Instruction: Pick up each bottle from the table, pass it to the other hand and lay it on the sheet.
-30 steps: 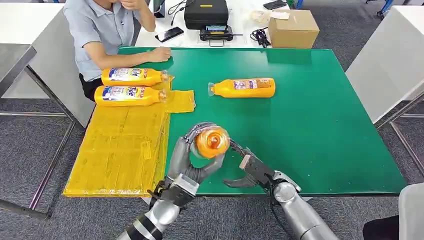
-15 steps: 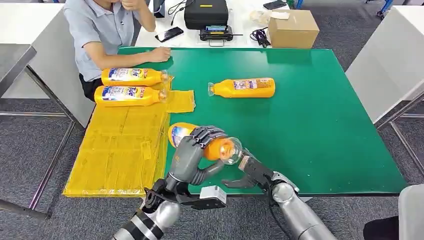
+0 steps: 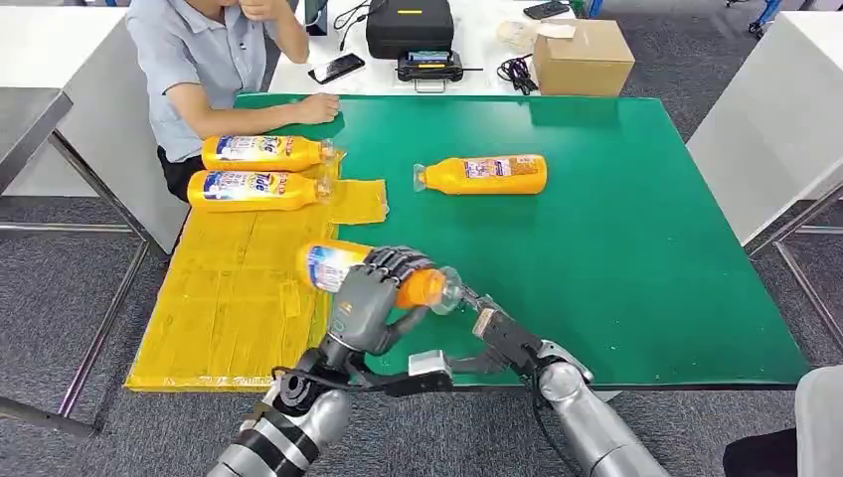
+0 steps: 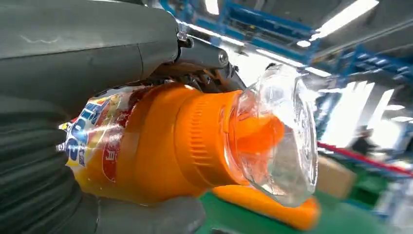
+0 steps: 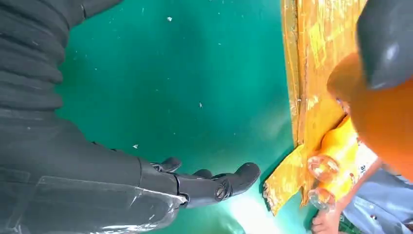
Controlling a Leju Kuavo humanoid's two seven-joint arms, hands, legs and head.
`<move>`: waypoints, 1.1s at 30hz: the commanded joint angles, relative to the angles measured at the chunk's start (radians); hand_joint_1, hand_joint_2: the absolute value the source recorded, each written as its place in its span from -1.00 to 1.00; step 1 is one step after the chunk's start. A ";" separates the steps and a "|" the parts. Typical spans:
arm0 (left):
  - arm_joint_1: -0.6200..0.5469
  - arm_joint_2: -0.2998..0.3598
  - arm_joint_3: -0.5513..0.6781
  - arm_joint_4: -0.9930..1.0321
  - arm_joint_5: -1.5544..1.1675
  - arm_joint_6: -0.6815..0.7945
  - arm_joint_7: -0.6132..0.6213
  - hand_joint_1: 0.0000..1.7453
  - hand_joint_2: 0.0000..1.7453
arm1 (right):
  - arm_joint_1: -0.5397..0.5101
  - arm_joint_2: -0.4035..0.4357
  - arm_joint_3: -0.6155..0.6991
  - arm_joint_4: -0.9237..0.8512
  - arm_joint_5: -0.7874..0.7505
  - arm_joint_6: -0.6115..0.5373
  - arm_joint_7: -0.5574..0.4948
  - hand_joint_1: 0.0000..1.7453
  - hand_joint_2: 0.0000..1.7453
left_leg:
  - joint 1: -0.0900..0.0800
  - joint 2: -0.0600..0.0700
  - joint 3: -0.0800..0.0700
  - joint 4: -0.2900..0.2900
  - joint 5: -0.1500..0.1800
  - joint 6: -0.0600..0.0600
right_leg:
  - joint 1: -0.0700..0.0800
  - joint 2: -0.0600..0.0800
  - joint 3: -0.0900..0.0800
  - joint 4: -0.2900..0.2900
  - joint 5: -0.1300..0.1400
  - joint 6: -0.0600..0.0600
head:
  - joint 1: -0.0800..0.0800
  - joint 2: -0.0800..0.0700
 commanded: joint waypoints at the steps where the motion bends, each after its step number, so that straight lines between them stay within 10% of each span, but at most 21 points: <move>1: -0.104 0.011 0.207 0.150 -0.092 -0.001 0.049 1.00 1.00 | -0.004 0.006 -0.027 0.016 0.000 0.002 0.007 -1.00 1.00 | 0.001 0.002 0.003 0.000 -0.001 -0.002 | 0.002 0.001 0.002 0.000 0.000 -0.003 | 0.000 0.000; 19: -0.374 0.090 0.203 0.612 -0.303 -0.083 0.321 1.00 1.00 | -0.043 0.033 -0.031 0.064 -0.003 0.032 -0.003 -1.00 1.00 | 0.001 0.003 0.002 0.001 -0.001 -0.002 | 0.001 0.002 0.002 0.001 0.000 -0.003 | 0.000 0.000; 33: -0.377 0.084 0.201 0.631 -0.284 -0.112 0.286 1.00 1.00 | -0.041 0.034 -0.033 0.065 -0.002 0.031 -0.007 -1.00 1.00 | 0.002 0.003 0.002 0.002 -0.001 -0.003 | 0.002 0.002 0.002 0.002 -0.001 -0.003 | 0.000 0.000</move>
